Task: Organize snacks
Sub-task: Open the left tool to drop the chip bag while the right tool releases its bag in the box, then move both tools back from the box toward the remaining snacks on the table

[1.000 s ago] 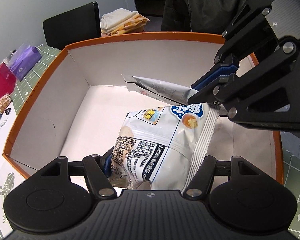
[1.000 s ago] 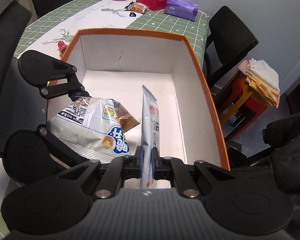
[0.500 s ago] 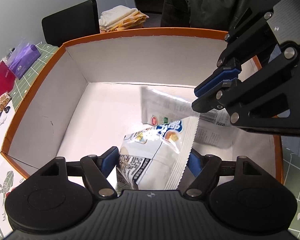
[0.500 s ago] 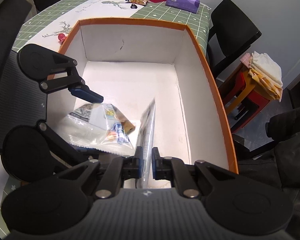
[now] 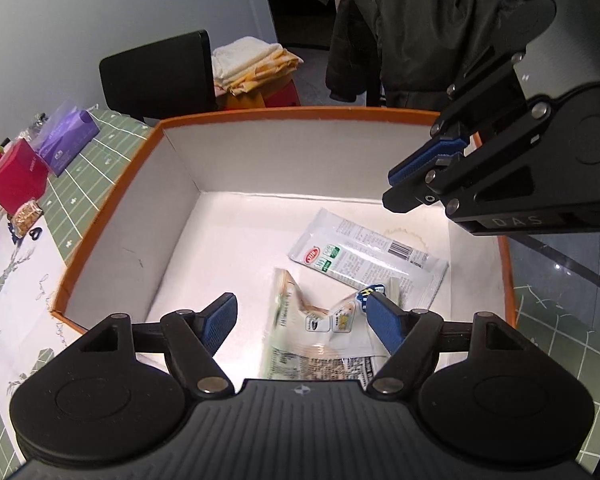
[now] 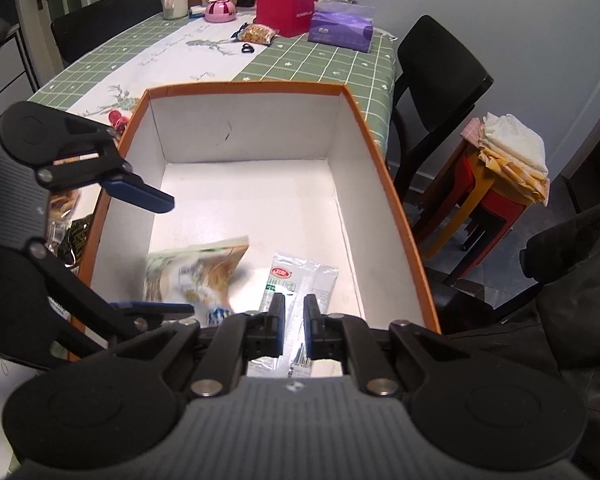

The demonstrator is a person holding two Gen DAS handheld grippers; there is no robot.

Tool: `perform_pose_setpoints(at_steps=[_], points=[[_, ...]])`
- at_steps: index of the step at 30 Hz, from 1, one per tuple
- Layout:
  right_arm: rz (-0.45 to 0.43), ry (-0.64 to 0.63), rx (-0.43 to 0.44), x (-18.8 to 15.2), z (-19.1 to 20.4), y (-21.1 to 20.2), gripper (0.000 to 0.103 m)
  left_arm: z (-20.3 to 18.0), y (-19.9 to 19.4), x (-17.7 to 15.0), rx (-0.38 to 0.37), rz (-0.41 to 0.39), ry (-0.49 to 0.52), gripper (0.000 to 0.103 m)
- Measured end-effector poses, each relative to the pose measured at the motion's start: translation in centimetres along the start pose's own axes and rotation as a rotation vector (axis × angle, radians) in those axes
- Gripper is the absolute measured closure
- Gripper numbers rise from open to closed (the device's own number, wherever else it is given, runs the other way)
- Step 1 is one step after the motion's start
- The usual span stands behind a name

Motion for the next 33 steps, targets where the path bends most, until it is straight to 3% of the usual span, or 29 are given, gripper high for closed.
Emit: perform_pose_setpoints(at_steps=[13, 17, 21, 27, 33], points=[[-0.098, 0.017, -0.035, 1.8, 1.3, -2.6, 0.096, 4.8, -6.2, -2.6, 0.044, -0.086, -0.117, 0.016], [-0.130, 0.000, -0.032, 2.5, 2.7, -3.3, 0.092, 6.6, -8.2, -5.1, 0.054, -0.115, -0.183, 0.014], [-0.171, -0.016, -0.032, 3.3, 4.5, -4.4, 0.079, 8.0, -9.0, -8.8, 0.082, -0.078, -0.194, 0.014], [-0.224, -0.075, -0.001, 3.9, 8.2, -5.3, 0.075, 9.7, -10.7, -14.5, 0.098, -0.055, -0.254, 0.014], [-0.228, -0.126, 0.047, 3.4, 12.1, -5.1, 0.070, 10.0, -11.3, -18.8, 0.099, -0.048, -0.237, 0.013]])
Point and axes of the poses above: each gripper's, at about its wrist camera, not at the fingertips, and y roughly the way its jaws point, z to its left, x to its top, the point moved 10 cm from there along y, roughly the way its jaws point, and after that the axes turned 2 degrees about z, right-handed, at the moved point
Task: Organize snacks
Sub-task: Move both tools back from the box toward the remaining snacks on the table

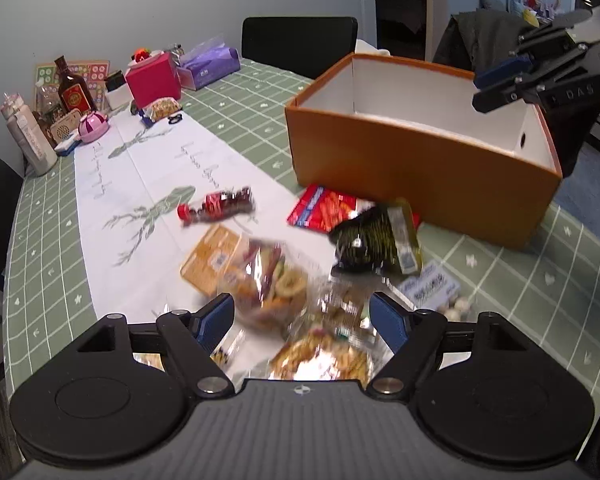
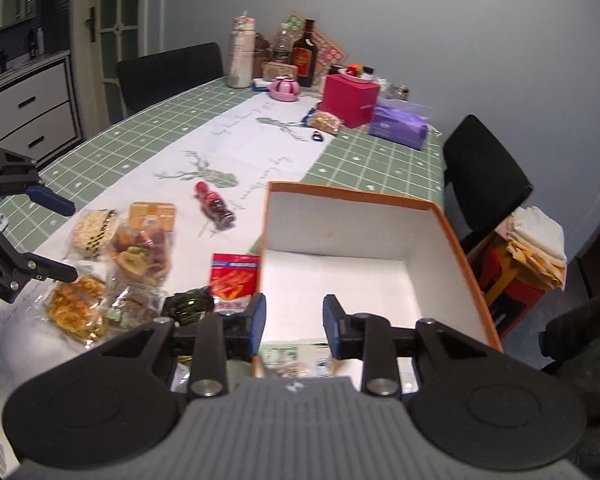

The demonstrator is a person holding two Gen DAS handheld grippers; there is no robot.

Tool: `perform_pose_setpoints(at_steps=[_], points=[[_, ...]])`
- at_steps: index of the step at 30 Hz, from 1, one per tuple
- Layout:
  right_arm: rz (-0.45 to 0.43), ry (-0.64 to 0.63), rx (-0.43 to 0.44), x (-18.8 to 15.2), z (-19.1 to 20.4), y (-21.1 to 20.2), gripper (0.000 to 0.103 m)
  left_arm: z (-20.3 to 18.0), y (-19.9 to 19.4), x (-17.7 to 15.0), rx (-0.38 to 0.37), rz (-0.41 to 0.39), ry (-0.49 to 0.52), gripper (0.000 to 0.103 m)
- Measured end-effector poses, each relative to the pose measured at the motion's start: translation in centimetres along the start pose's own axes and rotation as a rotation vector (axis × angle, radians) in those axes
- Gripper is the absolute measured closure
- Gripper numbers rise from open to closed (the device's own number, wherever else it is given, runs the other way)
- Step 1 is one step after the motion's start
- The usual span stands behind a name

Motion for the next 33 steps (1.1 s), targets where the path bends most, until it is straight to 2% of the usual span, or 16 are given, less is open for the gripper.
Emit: perform_pose_setpoints(at_steps=[3, 6, 12, 15, 16, 17, 20, 26, 29, 33], points=[[-0.016, 0.014, 0.021, -0.2, 2.0, 0.4, 0.059, 0.5, 0.5, -1.6, 0.001, -0.003, 0.003, 0.012], [-0.001, -0.016, 0.054, -1.3, 4.8, 1.4, 0.057, 0.7, 1.3, -3.5, -0.015, -0.002, -0.005, 0.012], [0.092, -0.018, 0.096, -4.6, 8.9, 4.3, 0.044, -0.2, 2.3, -6.0, -0.011, 0.045, 0.119, 0.012], [0.155, -0.017, 0.094, -6.1, 10.0, 5.9, 0.034, -0.4, 2.7, -6.3, -0.021, 0.050, 0.149, 0.012], [0.173, -0.004, 0.092, -6.5, 10.1, 6.4, 0.034, -0.4, 2.7, -6.2, -0.028, 0.047, 0.149, 0.012], [0.184, 0.011, 0.091, -6.7, 10.2, 6.7, 0.032, -0.4, 2.8, -6.2, -0.039, 0.043, 0.148, 0.012], [0.203, 0.091, 0.095, -7.1, 9.7, 7.4, 0.021, -0.8, 3.1, -6.1, -0.073, 0.042, 0.162, 0.009], [0.225, 0.221, 0.137, -7.5, 9.1, 8.1, 0.020, -1.5, 4.3, -6.5, -0.112, 0.074, 0.218, 0.007], [0.235, 0.224, 0.133, -7.6, 9.4, 8.4, 0.020, -1.8, 5.0, -6.5, -0.123, 0.096, 0.239, 0.007], [0.248, 0.227, 0.140, -7.9, 9.9, 8.8, 0.020, -1.8, 5.7, -6.1, -0.129, 0.110, 0.253, 0.001]])
Point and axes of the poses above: each gripper's, at about its wrist camera, not at the fingertips, and y roughly the way its jaws point, z to its left, x to its top, the point moved 10 cm from there along y, roughly the way its jaws point, and after that the axes turned 2 degrees about z, right-handed, at the moved point
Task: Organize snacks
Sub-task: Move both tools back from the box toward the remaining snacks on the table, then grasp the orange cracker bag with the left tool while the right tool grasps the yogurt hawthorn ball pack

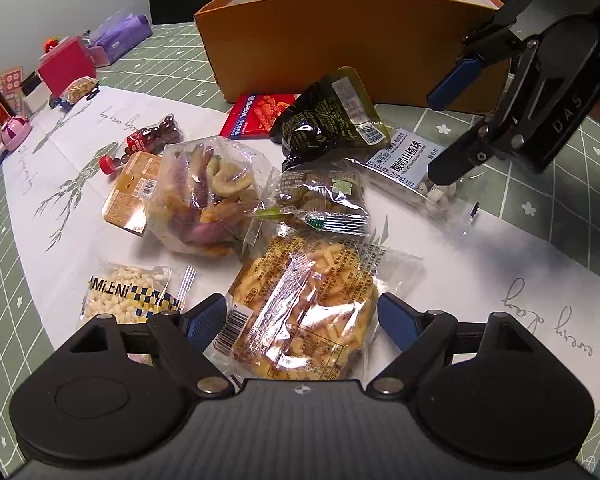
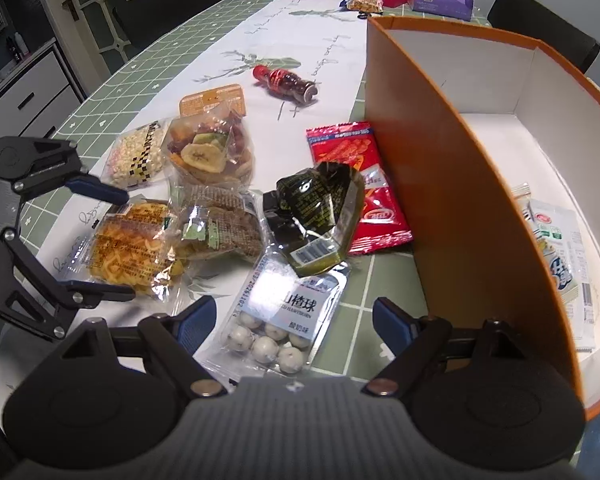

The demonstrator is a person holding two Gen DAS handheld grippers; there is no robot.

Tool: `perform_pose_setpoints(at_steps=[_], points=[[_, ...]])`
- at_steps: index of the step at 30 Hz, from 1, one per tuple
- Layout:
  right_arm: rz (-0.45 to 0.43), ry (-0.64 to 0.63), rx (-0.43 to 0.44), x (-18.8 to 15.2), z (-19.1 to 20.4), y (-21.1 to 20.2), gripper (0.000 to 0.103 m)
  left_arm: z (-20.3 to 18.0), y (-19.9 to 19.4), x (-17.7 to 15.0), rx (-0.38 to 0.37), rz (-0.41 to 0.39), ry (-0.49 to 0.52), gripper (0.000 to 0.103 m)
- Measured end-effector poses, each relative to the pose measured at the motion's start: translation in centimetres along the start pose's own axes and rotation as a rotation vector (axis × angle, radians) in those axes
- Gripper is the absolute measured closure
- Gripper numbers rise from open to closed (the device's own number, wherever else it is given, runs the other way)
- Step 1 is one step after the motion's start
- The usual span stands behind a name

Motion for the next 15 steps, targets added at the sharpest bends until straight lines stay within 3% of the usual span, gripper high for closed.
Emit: perform_pose_setpoints(at_steps=[10, 15], points=[[0.039, 0.055, -0.008, -0.4, -0.1, 1.9, 0.020, -0.1, 1.8, -0.2, 0.002, 0.040, 0.026, 0.000], [0.041, 0.060, -0.013, -0.3, 0.2, 2.7, 0.020, 0.2, 2.2, 0.0, -0.029, 0.056, -0.017, 0.000]])
Point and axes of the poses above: each gripper's, at about its wrist camera, not at the fingertips, and y roughly the way its jaws point, z to its left, x to its top, the point moved 10 cm from there along y, roughly the way its jaws point, and after that the axes turned 2 degrees about z, right-handed, at the moved point
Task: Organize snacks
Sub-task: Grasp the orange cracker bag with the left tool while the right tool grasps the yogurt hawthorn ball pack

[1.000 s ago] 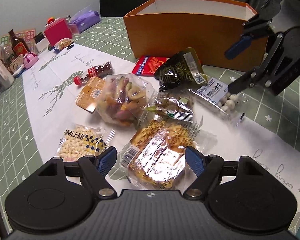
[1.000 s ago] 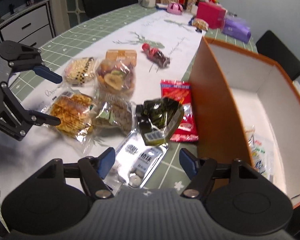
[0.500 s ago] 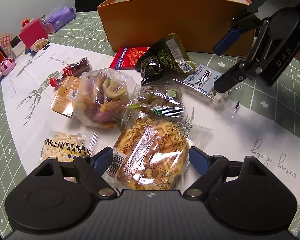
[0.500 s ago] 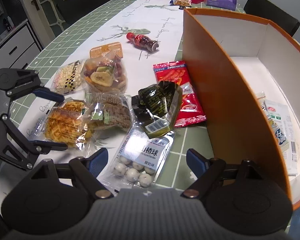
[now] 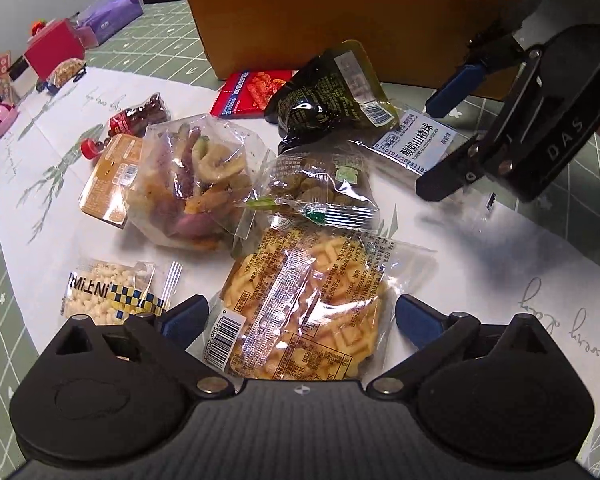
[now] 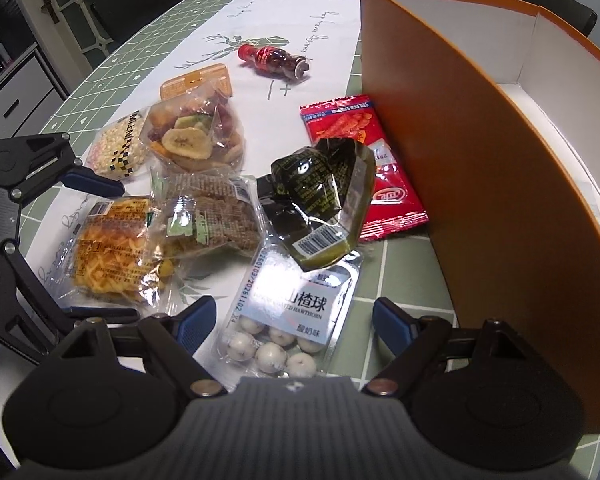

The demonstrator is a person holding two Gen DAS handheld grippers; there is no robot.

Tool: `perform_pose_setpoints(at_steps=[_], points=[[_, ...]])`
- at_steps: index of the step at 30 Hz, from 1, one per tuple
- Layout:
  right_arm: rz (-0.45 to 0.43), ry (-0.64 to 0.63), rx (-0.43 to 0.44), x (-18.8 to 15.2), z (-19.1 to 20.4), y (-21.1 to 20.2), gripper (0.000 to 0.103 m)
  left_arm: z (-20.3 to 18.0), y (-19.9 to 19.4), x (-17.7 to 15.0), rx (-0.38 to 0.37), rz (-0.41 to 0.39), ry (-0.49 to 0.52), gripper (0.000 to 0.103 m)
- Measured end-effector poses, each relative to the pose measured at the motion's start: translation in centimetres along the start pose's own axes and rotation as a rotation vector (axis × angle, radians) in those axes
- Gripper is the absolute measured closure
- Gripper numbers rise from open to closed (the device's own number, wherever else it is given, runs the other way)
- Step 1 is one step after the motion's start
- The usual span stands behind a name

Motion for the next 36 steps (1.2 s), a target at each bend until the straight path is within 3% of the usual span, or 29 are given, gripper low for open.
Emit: perform_pose_setpoints(at_steps=[4, 10, 13, 16, 20, 22, 29, 36], points=[[0.003, -0.021, -0.033, 0.0, 0.1, 0.7, 0.020, 0.4, 0.4, 0.1, -0.030, 0.011, -0.083, 0.000], [-0.002, -0.063, -0.061, 0.2, 0.2, 1.1, 0.020, 0.3, 0.4, 0.0, -0.025, 0.026, -0.118, 0.000], [-0.009, -0.096, -0.064, 0.2, 0.4, 0.8, 0.032, 0.3, 0.2, -0.1, -0.025, 0.029, -0.132, 0.000], [-0.005, -0.099, -0.048, -0.1, 0.3, 0.5, 0.034, 0.1, -0.1, -0.4, -0.029, 0.026, -0.149, 0.000], [0.001, -0.104, -0.024, -0.2, 0.2, 0.1, 0.036, -0.1, -0.9, -0.8, -0.017, 0.008, -0.141, 0.014], [0.002, -0.113, -0.014, -0.3, 0.2, -0.1, 0.037, -0.3, -1.4, -0.9, 0.001, 0.006, -0.125, 0.016], [-0.002, -0.137, 0.008, -0.2, 0.7, -1.1, 0.038, 0.0, -2.5, -1.9, 0.009, 0.009, -0.146, 0.017], [-0.052, -0.169, 0.047, 0.5, 1.6, -3.5, 0.039, 1.0, -5.4, -2.0, 0.005, -0.043, -0.217, 0.018]])
Point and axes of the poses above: each gripper's, at about its wrist camera, not at the fingertips, and y roughly the way its jaws point, z to its left, x to its top, the point moved 10 cm from there along y, roughly the way its jaws point, and after that the axes turned 2 degrees about z, right-handed, at the moved point
